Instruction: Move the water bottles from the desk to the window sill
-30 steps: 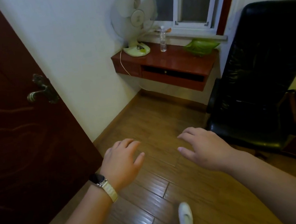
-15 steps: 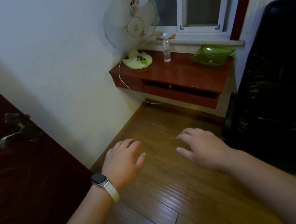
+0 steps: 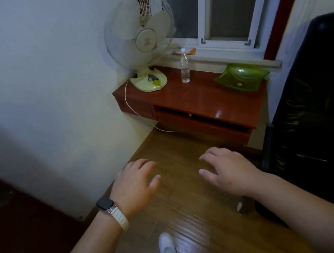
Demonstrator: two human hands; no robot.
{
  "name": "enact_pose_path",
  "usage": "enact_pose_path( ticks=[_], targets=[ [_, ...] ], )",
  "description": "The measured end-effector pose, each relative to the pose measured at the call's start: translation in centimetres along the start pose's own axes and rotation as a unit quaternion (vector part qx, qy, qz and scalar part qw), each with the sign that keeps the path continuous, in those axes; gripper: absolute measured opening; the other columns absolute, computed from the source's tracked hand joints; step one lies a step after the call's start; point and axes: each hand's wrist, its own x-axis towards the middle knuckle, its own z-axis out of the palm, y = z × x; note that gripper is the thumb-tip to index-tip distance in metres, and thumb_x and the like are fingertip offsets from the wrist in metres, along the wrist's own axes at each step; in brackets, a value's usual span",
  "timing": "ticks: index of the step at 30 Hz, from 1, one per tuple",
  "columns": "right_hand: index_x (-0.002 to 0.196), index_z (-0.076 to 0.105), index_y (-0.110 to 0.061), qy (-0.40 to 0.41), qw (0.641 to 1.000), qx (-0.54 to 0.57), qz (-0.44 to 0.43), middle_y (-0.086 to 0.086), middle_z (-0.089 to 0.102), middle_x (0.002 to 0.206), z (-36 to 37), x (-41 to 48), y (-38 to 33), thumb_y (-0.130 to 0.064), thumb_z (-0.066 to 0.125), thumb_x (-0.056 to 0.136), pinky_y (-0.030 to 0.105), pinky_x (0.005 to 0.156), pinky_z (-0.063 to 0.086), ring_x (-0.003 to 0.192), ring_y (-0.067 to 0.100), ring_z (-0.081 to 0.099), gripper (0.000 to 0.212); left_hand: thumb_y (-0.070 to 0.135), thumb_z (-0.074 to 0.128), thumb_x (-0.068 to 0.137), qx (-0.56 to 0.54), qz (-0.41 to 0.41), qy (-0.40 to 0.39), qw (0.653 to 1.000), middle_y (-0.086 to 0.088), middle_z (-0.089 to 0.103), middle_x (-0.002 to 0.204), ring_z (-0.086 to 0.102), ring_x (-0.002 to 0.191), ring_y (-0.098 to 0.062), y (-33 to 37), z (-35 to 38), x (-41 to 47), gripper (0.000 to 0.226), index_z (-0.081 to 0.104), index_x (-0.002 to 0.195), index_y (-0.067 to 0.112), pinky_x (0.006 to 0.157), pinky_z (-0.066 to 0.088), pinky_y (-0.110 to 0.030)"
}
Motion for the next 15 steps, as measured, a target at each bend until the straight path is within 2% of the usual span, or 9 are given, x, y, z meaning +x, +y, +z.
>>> enact_pose_path(
  ticks=[6, 11, 15],
  targets=[
    [0.143, 0.041, -0.032, -0.007, 0.999, -0.017, 0.032, -0.009, 0.044, 0.145, 0.0, 9.6, 1.1, -0.059, 0.04, 0.096, 0.038, 0.108, 0.041, 0.132, 0.013, 0.042, 0.054, 0.046, 0.044, 0.097, -0.05, 0.024, 0.001, 0.998, 0.006, 0.044, 0.147, 0.04, 0.134, -0.015, -4.8, 0.8, 10.7, 0.048, 0.042, 0.143, 0.03, 0.107, 0.041, -0.039],
    [0.143, 0.042, -0.028, -0.038, 0.997, -0.033, 0.058, -0.006, 0.044, 0.145, -1.1, 18.0, 0.5, -0.057, 0.039, 0.097, 0.036, 0.104, 0.043, 0.13, 0.014, 0.044, 0.055, 0.047, 0.044, 0.097, -0.051, 0.042, 0.003, 0.998, 0.007, 0.046, 0.144, 0.043, 0.13, -0.016, -9.1, -0.8, 20.0, 0.047, 0.044, 0.141, 0.031, 0.103, 0.043, -0.04],
    [0.143, 0.042, -0.027, -0.013, 0.997, -0.026, 0.078, -0.006, 0.044, 0.144, -3.1, 23.7, 0.1, -0.056, 0.04, 0.097, 0.038, 0.105, 0.043, 0.129, 0.014, 0.044, 0.055, 0.049, 0.043, 0.096, -0.04, 0.074, -0.001, 0.996, 0.006, 0.048, 0.143, 0.045, 0.128, -0.016, -11.6, -2.3, 26.6, 0.048, 0.044, 0.141, 0.031, 0.102, 0.044, -0.039]
  ],
)
